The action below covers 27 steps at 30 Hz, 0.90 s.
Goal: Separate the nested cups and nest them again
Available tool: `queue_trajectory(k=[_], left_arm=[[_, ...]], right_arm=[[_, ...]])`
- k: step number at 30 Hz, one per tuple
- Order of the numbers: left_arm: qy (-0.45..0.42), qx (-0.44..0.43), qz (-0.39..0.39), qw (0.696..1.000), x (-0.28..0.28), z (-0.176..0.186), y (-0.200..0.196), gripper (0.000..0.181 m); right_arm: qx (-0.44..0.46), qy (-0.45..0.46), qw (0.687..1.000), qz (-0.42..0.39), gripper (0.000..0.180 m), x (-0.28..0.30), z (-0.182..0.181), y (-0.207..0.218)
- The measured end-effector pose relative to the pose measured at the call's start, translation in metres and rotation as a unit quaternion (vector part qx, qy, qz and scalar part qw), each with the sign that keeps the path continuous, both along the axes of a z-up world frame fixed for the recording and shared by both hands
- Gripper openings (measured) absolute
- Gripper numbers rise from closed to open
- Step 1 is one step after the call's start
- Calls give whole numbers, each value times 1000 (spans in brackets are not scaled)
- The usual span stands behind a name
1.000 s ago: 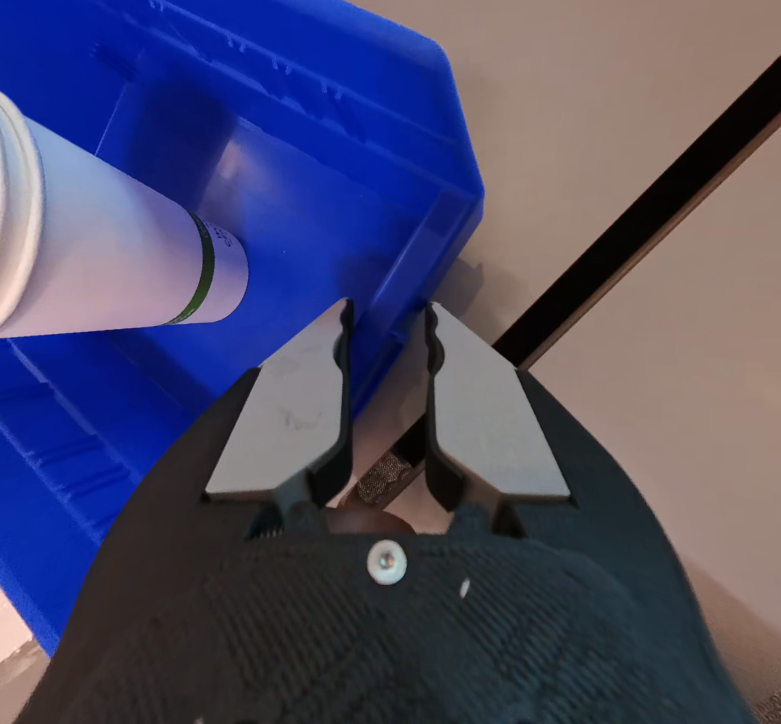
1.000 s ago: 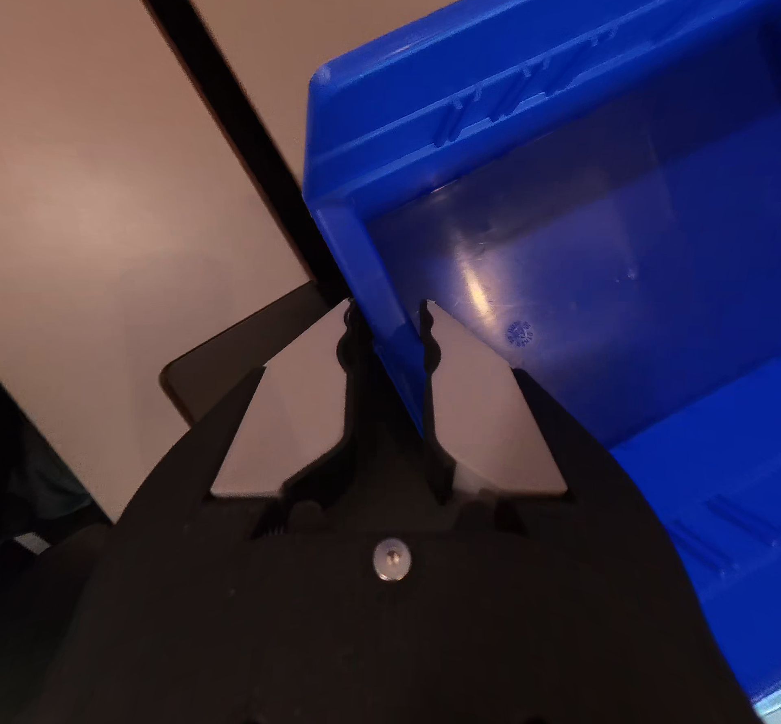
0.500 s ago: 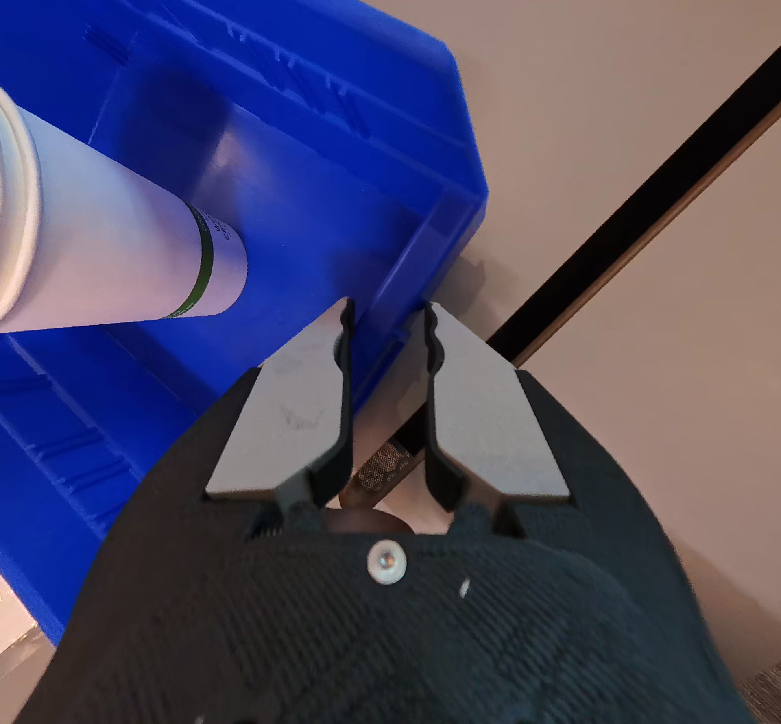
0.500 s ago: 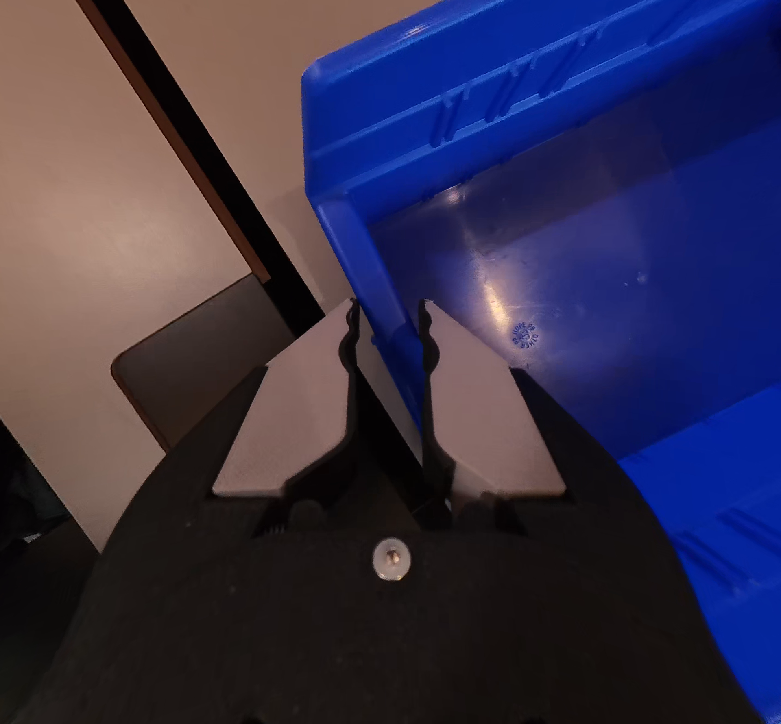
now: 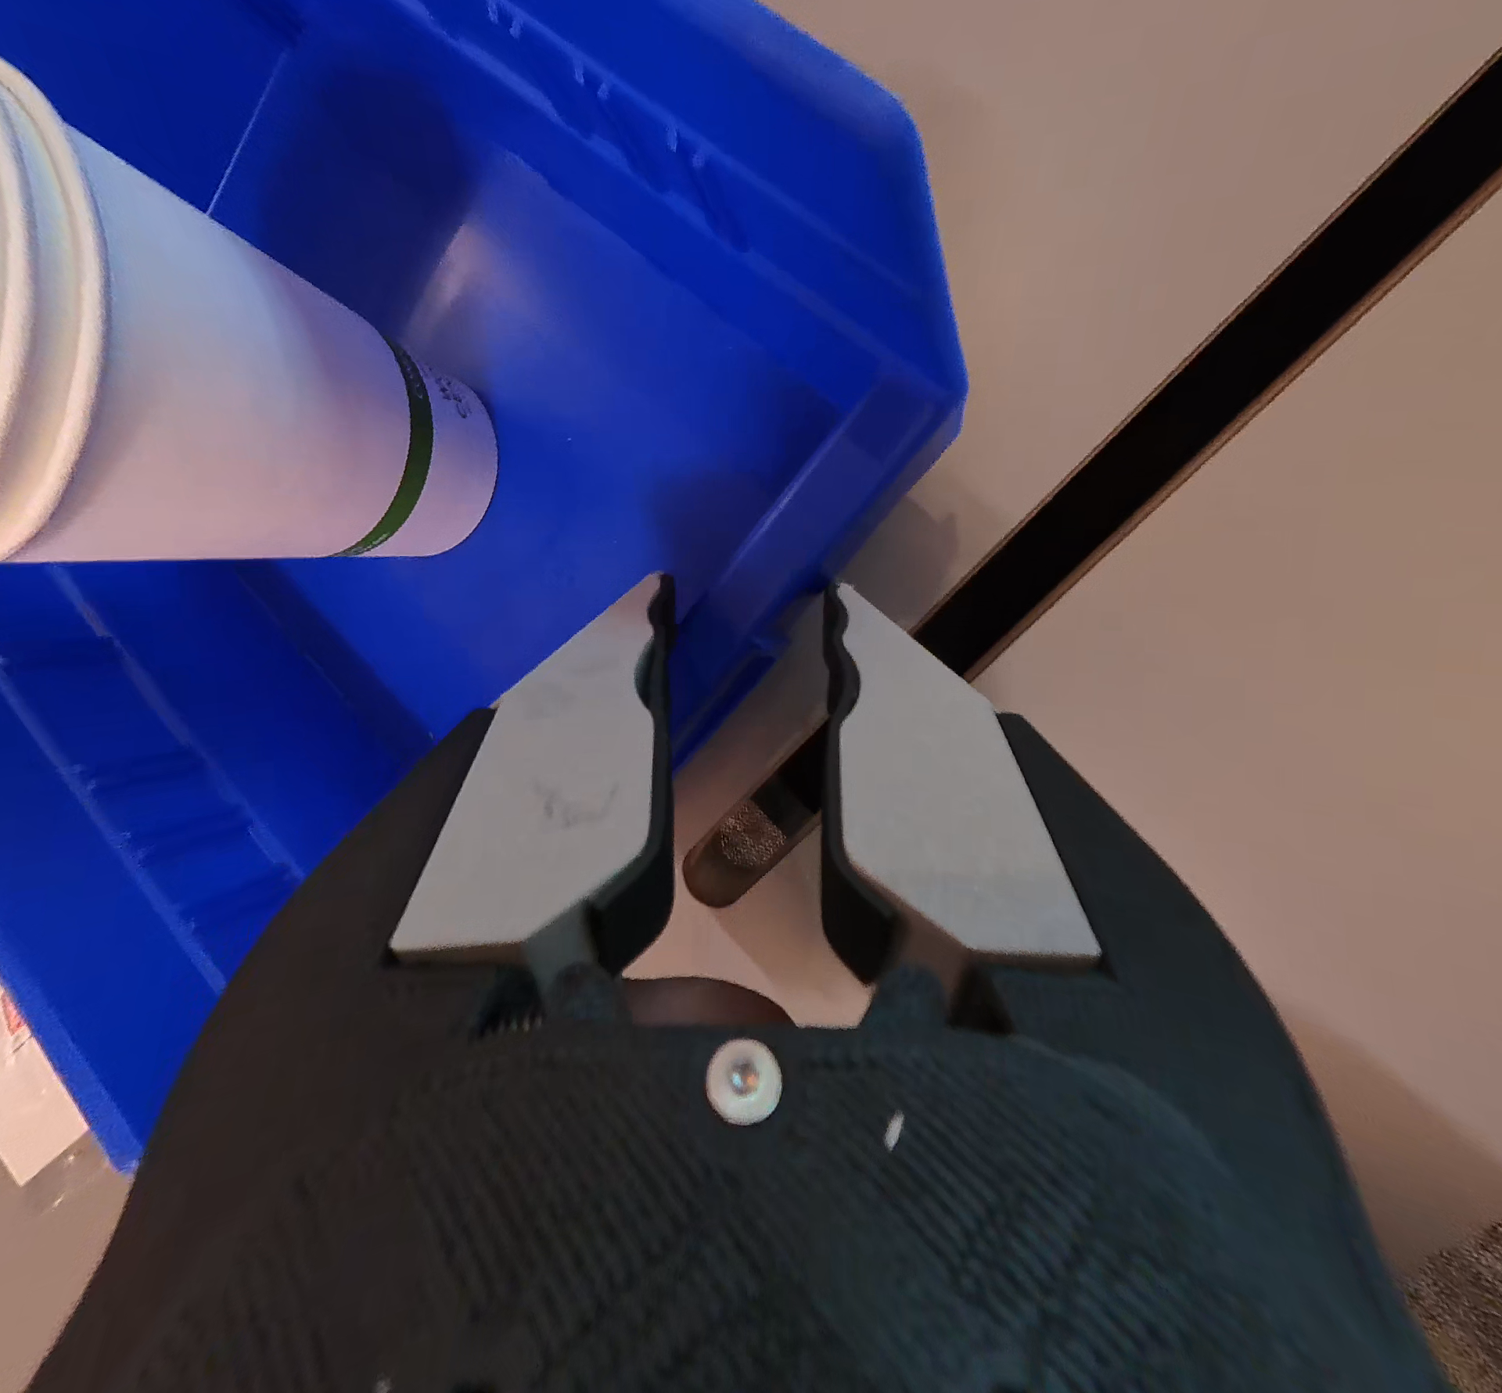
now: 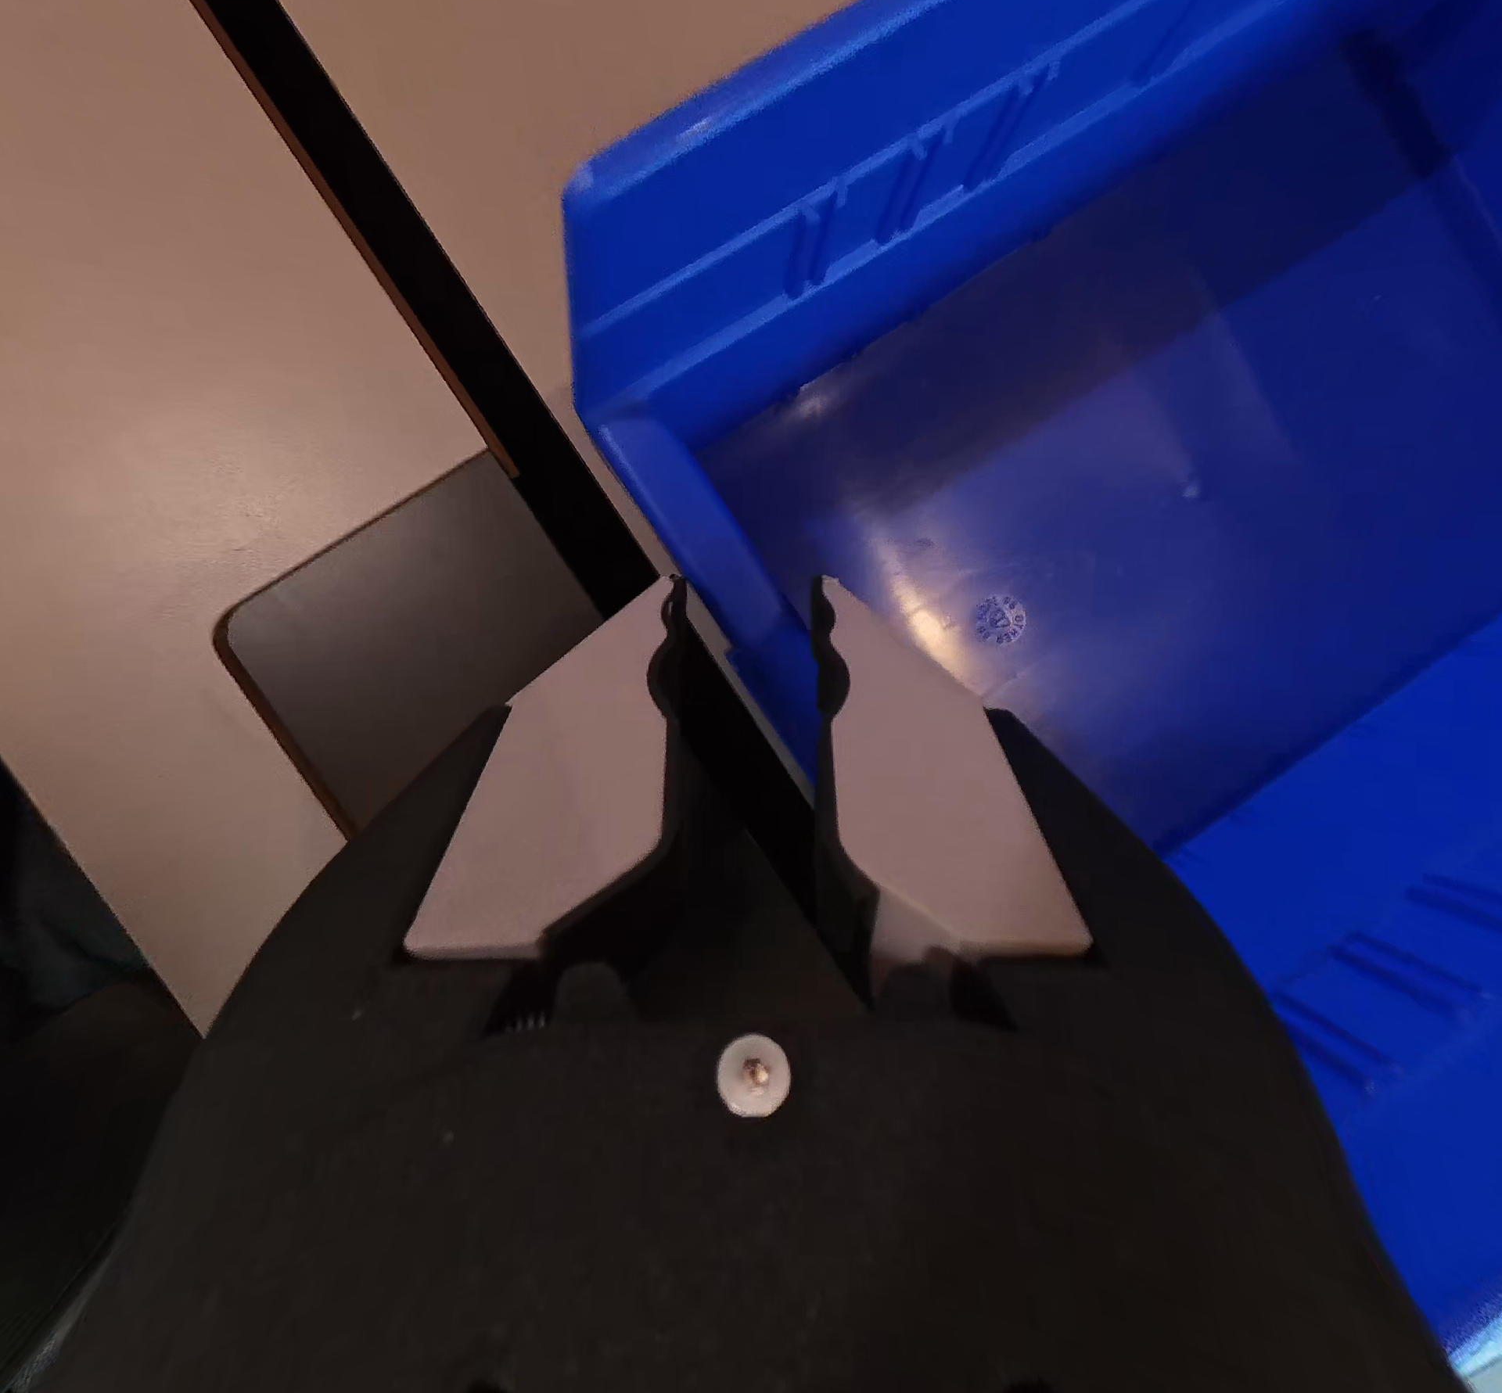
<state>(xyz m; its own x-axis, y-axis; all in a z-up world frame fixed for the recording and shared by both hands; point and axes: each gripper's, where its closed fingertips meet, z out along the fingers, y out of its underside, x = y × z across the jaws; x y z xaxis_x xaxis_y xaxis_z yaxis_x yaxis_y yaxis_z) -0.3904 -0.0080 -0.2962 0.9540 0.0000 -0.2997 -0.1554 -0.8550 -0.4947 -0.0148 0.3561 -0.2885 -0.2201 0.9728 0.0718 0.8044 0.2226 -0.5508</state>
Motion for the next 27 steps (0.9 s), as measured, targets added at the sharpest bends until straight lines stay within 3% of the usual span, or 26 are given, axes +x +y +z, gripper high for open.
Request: queue_trajectory(k=[1,3,7,14,21,27], left_arm=[[3,0,1,1000,-1,0,-2,35],[9,2,6,1000,-1,1,-4,36],[5,33,21,999,1,9,-5,34],[-24,228,87,970,2,76,8,44],[-17,390,106,915,35,147,50,54],[-3,447,105,888,62,152,90,52]], right_arm=[[-8,14,1000,2,24,-1,6,-3],[-39,54,998,6,21,-7,25,-14],[-85,138,987,16,31,-26,70,-39],[-111,264,958,17,54,-89,128,-92],[-82,325,939,-80,82,-174,128,-93],[-36,382,906,-181,87,-215,103,-56]])
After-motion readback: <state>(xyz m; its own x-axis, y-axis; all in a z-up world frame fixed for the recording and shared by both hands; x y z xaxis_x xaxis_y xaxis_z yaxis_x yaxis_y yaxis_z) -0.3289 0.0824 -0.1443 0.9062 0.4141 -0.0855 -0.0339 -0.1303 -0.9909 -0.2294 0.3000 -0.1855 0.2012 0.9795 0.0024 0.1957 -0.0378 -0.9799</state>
